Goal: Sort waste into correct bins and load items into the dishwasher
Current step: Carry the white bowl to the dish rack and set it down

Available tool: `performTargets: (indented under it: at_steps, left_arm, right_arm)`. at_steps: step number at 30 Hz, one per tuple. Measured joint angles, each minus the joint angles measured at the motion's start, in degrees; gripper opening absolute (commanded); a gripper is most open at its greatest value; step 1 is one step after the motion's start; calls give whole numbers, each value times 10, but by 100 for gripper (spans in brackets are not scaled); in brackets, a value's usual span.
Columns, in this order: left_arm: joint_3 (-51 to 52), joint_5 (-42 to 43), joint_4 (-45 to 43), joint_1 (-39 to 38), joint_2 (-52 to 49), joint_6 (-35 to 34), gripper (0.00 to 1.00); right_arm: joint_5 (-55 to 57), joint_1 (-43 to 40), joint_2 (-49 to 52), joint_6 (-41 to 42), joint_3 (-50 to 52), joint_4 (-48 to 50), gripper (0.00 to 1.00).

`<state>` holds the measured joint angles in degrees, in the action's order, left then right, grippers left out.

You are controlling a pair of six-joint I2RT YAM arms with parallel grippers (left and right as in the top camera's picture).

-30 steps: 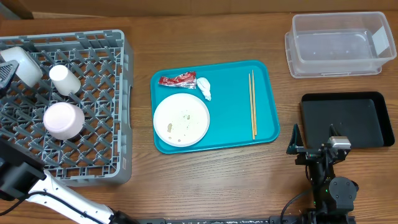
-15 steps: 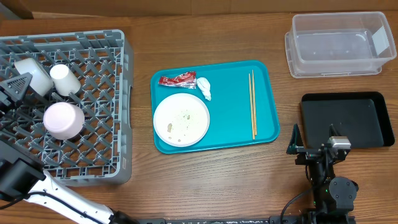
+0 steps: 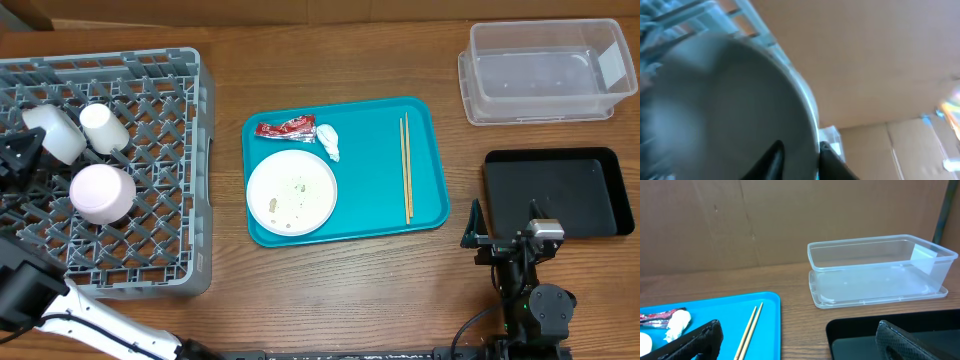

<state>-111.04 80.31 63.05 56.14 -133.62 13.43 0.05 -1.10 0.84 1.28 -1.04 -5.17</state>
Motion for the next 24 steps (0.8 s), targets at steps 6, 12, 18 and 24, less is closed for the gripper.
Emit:
performTargets:
  at_steps: [6, 12, 18, 24]
  left_arm:
    - [-75, -193, 86, 24, 0, -31, 70]
    - [-191, -394, 182, 23, -3, -99, 87]
    - [-339, -490, 251, 20, -2, -143, 72]
    - [-414, -520, 289, -11, 16, -149, 19]
  right_arm:
    - [0, 0, 0, 0, 0, 0, 100]
    - [0, 0, 0, 0, 0, 0, 100]
    - [0, 0, 0, 0, 0, 0, 100]
    - [0, 0, 0, 0, 0, 0, 100]
